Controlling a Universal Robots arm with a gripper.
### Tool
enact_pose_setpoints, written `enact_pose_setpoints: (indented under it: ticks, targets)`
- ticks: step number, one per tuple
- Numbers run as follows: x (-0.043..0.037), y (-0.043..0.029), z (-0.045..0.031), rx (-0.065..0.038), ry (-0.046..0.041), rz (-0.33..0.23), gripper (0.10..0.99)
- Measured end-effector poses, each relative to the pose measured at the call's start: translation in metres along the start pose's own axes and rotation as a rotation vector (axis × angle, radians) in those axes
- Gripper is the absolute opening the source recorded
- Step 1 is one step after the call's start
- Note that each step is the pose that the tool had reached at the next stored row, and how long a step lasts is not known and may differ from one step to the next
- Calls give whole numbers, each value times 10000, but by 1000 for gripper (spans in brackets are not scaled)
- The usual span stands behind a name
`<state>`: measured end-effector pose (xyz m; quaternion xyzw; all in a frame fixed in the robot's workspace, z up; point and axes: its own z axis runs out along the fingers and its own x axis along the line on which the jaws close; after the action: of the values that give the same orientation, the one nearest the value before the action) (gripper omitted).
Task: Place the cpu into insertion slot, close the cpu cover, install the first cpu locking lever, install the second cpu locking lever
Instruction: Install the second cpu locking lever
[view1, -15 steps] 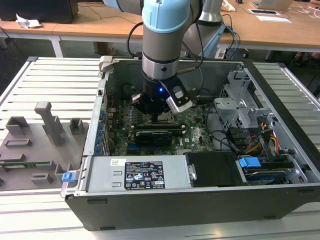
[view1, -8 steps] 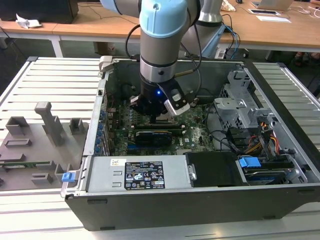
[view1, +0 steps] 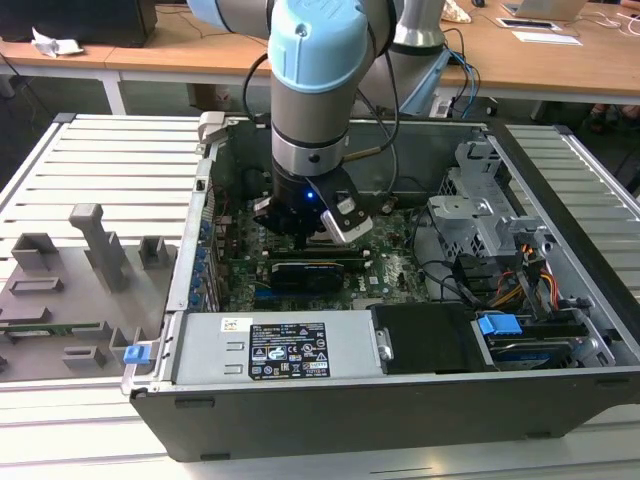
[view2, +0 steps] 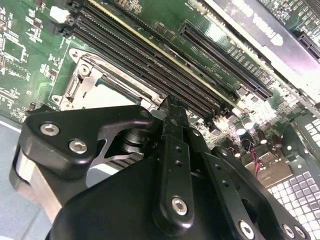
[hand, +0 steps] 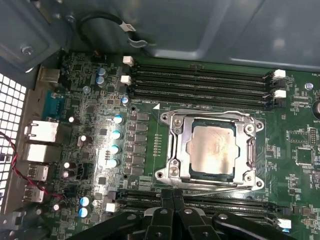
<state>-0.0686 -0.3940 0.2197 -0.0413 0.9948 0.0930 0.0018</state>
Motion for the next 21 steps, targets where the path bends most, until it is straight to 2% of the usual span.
enact_pose_setpoints:
  ticks: [2, 6, 11, 15, 21]
  targets:
    - [36, -2, 22, -22, -3, -1, 110]
    - [38, -9, 65, -81, -9, 0, 110]
    - [38, -16, 117, -335, -32, -1, 110]
    - [38, -23, 151, -395, -34, -2, 110]
    - [38, -21, 182, -546, -47, -3, 110]
